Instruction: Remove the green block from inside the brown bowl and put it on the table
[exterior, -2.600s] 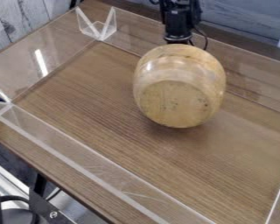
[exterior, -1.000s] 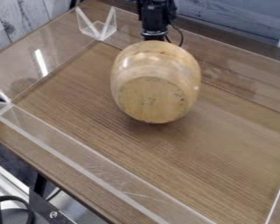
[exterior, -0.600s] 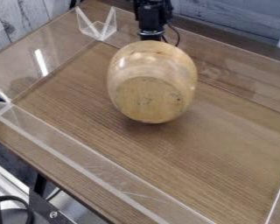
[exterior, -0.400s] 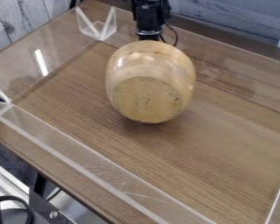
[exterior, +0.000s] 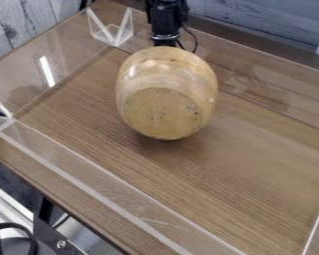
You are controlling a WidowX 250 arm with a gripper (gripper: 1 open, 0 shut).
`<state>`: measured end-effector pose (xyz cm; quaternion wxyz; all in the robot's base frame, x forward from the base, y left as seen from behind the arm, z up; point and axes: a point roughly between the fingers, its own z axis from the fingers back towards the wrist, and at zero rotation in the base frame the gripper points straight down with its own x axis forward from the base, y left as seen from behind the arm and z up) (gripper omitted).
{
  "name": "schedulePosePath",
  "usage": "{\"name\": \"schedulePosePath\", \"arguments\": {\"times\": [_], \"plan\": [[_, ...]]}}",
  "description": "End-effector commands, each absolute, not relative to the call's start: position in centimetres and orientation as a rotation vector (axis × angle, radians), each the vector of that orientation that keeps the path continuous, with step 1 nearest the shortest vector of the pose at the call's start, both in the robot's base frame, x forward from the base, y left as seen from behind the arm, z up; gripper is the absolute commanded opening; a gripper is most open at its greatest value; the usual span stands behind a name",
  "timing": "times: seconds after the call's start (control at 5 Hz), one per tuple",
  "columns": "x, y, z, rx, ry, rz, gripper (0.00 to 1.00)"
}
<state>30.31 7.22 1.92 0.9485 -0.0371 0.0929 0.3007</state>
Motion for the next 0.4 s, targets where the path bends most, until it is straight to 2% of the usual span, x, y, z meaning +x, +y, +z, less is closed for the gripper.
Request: {"name": "schedulePosePath", "arguments": {"times": [0.0,0.2], "plan": [[30.32,8.35,2.71,-0.074,0.165,0.63,0.0],[30.21,8.5,2.67,-0.075,0.172,0.628,0.0]]}}
